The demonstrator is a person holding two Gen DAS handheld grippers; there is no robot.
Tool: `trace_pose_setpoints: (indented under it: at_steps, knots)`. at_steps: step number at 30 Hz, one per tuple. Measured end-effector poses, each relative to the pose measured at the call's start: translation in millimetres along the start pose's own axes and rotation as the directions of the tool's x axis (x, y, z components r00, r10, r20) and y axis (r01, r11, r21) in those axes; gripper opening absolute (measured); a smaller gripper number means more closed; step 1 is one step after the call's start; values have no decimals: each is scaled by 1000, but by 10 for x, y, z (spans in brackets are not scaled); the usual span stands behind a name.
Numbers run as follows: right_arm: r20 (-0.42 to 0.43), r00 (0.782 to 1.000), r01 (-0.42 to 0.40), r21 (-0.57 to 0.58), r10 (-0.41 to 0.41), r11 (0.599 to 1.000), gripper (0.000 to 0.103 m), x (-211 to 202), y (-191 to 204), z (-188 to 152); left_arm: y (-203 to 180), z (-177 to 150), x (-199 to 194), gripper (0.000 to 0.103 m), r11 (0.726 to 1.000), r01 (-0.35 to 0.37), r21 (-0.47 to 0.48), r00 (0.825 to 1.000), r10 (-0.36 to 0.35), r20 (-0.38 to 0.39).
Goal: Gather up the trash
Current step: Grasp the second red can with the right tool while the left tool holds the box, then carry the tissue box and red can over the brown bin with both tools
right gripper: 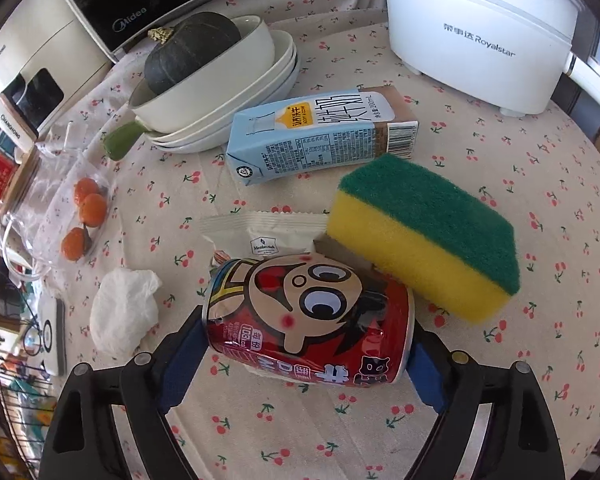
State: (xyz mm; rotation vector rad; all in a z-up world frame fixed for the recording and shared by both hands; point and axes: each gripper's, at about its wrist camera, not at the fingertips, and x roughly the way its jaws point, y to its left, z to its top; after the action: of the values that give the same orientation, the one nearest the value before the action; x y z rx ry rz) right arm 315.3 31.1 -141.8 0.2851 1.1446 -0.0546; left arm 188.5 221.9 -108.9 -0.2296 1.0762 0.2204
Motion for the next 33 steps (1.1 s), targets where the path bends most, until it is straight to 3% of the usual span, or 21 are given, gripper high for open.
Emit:
trace_pose_setpoints:
  at_steps: [11,24,33]
  knots:
    - [19,995,-88,-186,94,979,89,-796,-291,-320,-346,-173,-316,49,996,45,70,998,-48,31]
    - [89,991,-84,-180,101,980,89,-1791,-1629,-718,-860,-597,-686,49,981,129,142,990,-135,34]
    - [108,991,-60,-154,78,986,89,-2032,-2504,-1001,-1437,-899,-766,49,950,206,234,978,-211,-3]
